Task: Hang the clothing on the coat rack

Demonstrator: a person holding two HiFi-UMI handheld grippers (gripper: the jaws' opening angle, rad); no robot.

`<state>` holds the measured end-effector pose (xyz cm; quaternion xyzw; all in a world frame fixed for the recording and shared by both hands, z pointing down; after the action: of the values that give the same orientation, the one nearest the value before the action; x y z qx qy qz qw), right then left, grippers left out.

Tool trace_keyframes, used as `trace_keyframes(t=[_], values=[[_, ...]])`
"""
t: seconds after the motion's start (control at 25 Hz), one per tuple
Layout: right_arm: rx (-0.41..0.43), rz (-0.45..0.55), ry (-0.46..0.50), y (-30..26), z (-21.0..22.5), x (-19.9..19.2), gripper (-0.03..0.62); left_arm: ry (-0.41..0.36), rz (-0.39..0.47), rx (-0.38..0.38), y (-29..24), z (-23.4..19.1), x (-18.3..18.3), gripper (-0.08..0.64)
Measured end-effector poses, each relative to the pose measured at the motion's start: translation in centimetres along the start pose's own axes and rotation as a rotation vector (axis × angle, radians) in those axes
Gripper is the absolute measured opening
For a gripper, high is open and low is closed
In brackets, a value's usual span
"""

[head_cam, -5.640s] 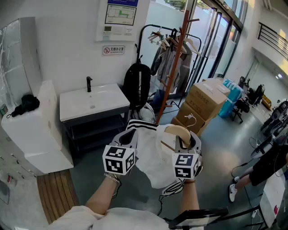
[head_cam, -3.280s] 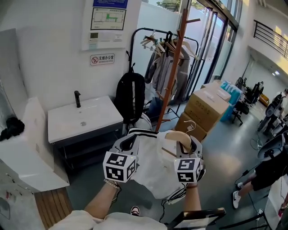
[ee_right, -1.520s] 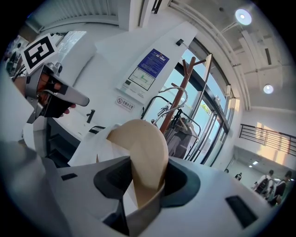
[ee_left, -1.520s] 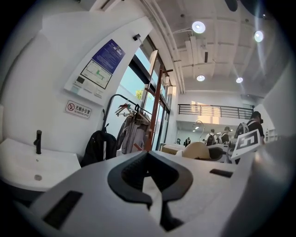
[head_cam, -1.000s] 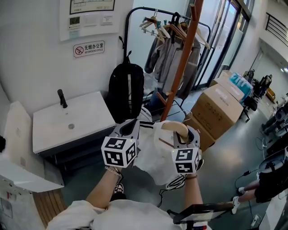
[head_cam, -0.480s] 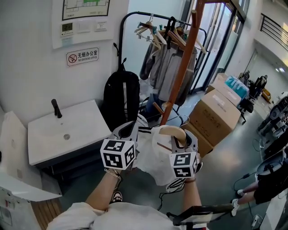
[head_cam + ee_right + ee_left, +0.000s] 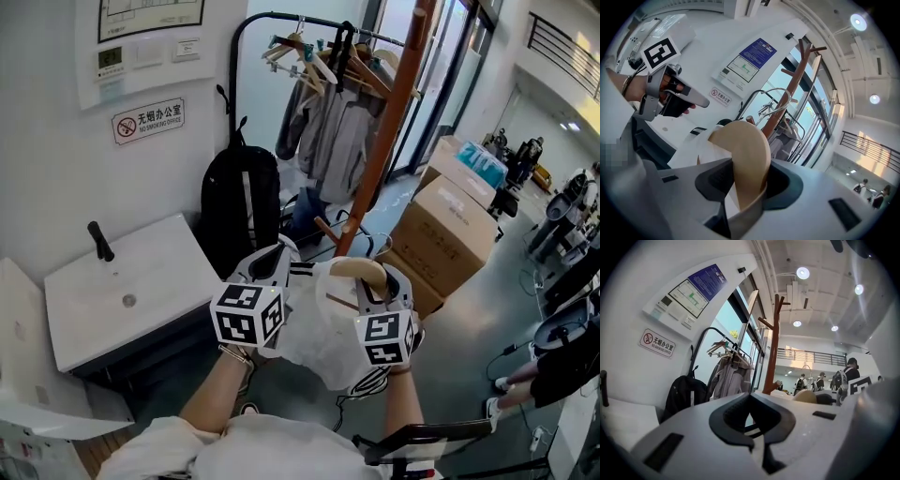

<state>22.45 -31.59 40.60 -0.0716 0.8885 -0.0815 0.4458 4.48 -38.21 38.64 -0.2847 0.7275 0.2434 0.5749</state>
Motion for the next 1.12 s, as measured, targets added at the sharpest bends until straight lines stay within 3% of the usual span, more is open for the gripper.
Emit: trace_keyframes(t=[0.28, 0.4, 0.6, 1.12], values=[[-0.002, 0.0, 0.004, -2.1, -0.5, 0.0, 0.179, -0.032, -0.013, -0.041, -2.9, -2.2, 1.1, 0.009], [-0.009, -0.006, 0.0, -2.6, -0.3, -0.3, 0.179, -0.006, -0.01, -0.039, -3.9, -3.0, 1.2, 0.009], [0.021, -0.003, -0.001, -2.9, 0.7, -0.9, 0.179, -0.01, -0.006, -0.033, -5.1, -1.9, 1.0, 0.009], [0.112, 0.051, 0.042, -4.2, 2.1, -1.3, 0.179, -0.061, 0.007, 0.051, -5.6, 0.4, 1.8, 0.009]])
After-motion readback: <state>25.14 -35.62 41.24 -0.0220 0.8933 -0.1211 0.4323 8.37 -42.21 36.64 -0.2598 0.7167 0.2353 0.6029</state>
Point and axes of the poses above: the fingertips, and each gripper's own axes: y backward along the fingers, z to its right, x out of its top, the point moved 3 cm from there along y, backward along the fingers, and after that the axes turned 1 degree about z, right-handed, at the moved point
